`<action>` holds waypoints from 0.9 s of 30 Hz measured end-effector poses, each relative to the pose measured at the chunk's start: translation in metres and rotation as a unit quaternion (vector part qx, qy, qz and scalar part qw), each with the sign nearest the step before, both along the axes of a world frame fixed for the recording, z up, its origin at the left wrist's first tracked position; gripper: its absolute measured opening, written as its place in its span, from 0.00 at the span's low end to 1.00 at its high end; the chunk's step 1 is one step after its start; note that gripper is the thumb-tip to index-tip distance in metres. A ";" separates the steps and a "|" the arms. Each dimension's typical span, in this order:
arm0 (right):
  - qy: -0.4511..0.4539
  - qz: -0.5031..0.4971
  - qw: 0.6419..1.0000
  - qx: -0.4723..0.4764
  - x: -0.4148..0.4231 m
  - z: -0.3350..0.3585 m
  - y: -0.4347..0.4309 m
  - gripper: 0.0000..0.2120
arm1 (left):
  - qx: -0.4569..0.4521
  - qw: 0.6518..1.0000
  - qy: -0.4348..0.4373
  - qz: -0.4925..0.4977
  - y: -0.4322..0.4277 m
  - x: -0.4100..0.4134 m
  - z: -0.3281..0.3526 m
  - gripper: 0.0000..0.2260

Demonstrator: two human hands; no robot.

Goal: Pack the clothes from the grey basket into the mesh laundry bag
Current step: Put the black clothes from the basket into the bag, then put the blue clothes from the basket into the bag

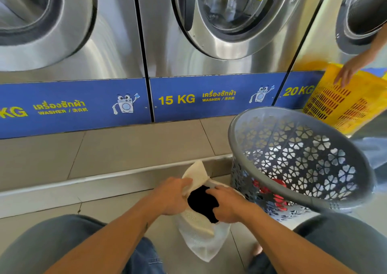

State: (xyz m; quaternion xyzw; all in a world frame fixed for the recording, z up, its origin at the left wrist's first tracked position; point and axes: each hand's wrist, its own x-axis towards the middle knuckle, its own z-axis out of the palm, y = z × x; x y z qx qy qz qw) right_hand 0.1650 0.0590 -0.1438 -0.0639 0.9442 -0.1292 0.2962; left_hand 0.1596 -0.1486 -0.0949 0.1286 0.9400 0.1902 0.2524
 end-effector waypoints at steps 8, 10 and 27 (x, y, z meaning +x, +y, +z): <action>0.117 -0.051 0.981 -0.148 -0.015 0.080 0.011 0.23 | 0.012 0.998 0.059 0.004 0.009 -0.005 -0.005 0.23; 0.180 -0.079 0.960 -0.201 -0.023 0.105 0.026 0.19 | 0.017 0.998 0.067 0.008 0.012 -0.009 -0.007 0.25; -0.048 -0.012 0.985 0.168 -0.132 -0.008 0.147 0.47 | 0.123 0.988 0.030 0.089 0.071 -0.079 -0.009 0.28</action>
